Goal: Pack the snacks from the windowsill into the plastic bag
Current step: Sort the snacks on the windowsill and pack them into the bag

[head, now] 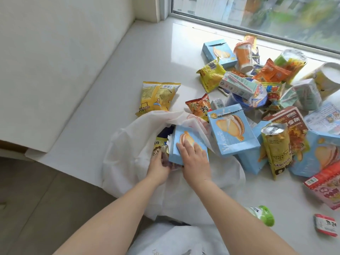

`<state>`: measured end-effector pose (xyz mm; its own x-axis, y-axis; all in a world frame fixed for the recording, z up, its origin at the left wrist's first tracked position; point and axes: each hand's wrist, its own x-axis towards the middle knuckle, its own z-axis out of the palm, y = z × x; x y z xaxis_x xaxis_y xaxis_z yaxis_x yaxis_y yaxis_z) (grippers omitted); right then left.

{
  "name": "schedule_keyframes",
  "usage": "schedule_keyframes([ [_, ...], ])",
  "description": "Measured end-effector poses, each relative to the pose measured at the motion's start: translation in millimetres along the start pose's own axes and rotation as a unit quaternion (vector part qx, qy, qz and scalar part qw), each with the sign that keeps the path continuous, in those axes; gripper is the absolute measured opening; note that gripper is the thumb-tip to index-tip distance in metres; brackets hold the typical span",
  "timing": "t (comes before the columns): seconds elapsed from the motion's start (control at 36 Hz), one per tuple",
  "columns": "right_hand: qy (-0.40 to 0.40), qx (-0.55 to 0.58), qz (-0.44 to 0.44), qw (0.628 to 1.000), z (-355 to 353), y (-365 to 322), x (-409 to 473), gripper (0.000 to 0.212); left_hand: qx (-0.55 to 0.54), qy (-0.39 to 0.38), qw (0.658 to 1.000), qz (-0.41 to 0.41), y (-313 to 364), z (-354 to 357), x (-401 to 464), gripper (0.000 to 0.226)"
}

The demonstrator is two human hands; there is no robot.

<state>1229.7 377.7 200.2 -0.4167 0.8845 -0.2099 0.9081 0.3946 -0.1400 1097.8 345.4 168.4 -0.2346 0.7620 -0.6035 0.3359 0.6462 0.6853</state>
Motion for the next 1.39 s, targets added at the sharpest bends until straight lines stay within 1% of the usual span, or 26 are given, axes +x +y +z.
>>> schedule_keyframes([
  [0.06,-0.028,-0.012,0.015,0.999,4,2,5,0.092,0.024,0.008,0.999,0.021,3,-2,-3,0.038],
  [0.08,-0.035,-0.014,0.019,0.999,4,3,8,0.092,0.046,0.016,0.999,0.018,3,-4,-4,0.041],
  [0.14,-0.042,-0.011,0.023,0.999,3,6,12,0.086,0.161,0.055,0.985,-0.001,0,-15,-5,0.065],
  [0.19,-0.09,0.002,0.027,0.996,6,7,13,0.071,0.252,0.087,0.963,-0.04,-9,-27,-6,0.081],
  [0.25,-0.113,0.051,0.054,0.991,9,7,12,0.067,0.295,0.099,0.948,-0.068,-17,-39,-8,0.091],
  [0.31,-0.122,0.093,0.077,0.985,12,2,11,0.068,0.344,0.118,0.93,-0.058,-20,-47,-10,0.098],
  [0.36,-0.125,0.102,0.081,0.984,13,-1,10,0.068,0.377,0.142,0.914,-0.042,-17,-52,-12,0.1],
  [0.44,-0.123,0.071,0.081,0.986,13,1,9,0.07,0.414,0.173,0.893,-0.026,-8,-63,-12,0.095],
  [0.5,-0.132,0.056,0.085,0.986,12,4,10,0.069,0.447,0.185,0.875,-0.008,-5,-73,-13,0.082],
  [0.58,-0.139,0.039,0.087,0.986,9,6,13,0.067,0.507,0.153,0.848,0.015,-10,-90,-12,0.058],
  [0.69,-0.125,0.051,0.087,0.987,6,3,17,0.068,0.573,0.111,0.812,-0.01,-23,-105,-8,0.052],
  [0.78,-0.102,0.079,0.1,0.987,2,-3,21,0.06,0.588,0.095,0.803,-0.026,-25,-108,-7,0.06],
  [0.86,-0.097,0.094,0.102,0.986,-1,-10,21,0.057,0.581,0.081,0.81,-0.029,-22,-107,-3,0.038],
  [0.89,-0.096,0.096,0.092,0.986,-3,-13,20,0.057,0.565,0.078,0.821,-0.028,-23,-107,0,0.031],
  [0.92,-0.095,0.097,0.078,0.988,-4,-16,19,0.057,0.527,0.079,0.846,-0.023,-22,-106,2,0.027],
  [0.97,-0.09,0.098,0.045,0.99,-8,-24,18,0.056,0.366,0.088,0.926,-0.015,-15,-103,2,0.029],
  [1.0,-0.087,0.09,0.03,0.992,-9,-28,18,0.057,0.281,0.099,0.955,-0.005,-9,-103,-1,0.03],
  [1.03,-0.084,0.073,0.016,0.994,-10,-32,20,0.059,0.211,0.112,0.971,0.004,-3,-104,-4,0.03],
  [1.08,-0.087,0.041,-0.008,0.995,-12,-39,25,0.063,0.093,0.142,0.985,0.027,3,-109,-8,0.027],
  [1.14,-0.123,0.041,-0.022,0.991,-12,-44,34,0.066,-0.04,0.177,0.983,0.014,5,-118,-11,0.03],
  [1.17,-0.153,0.048,-0.026,0.987,-11,-45,39,0.068,-0.117,0.194,0.974,0.001,6,-124,-13,0.039],
  [1.22,-0.208,0.063,-0.034,0.976,-10,-44,48,0.074,-0.287,0.232,0.929,-0.002,12,-135,-18,0.054],
  [1.28,-0.235,0.059,-0.04,0.969,-10,-42,55,0.076,-0.415,0.271,0.868,0.004,18,-150,-23,0.052],
  [1.33,-0.247,0.04,-0.043,0.967,-11,-40,59,0.074,-0.453,0.312,0.835,0.001,20,-166,-25,0.05],
  [1.36,-0.253,0.033,-0.043,0.966,-14,-40,60,0.072,-0.436,0.323,0.84,0.0,19,-173,-25,0.05],
  [1.39,-0.256,0.028,-0.044,0.965,-16,-39,60,0.07,-0.382,0.328,0.864,-0.007,16,-177,-24,0.048],
])
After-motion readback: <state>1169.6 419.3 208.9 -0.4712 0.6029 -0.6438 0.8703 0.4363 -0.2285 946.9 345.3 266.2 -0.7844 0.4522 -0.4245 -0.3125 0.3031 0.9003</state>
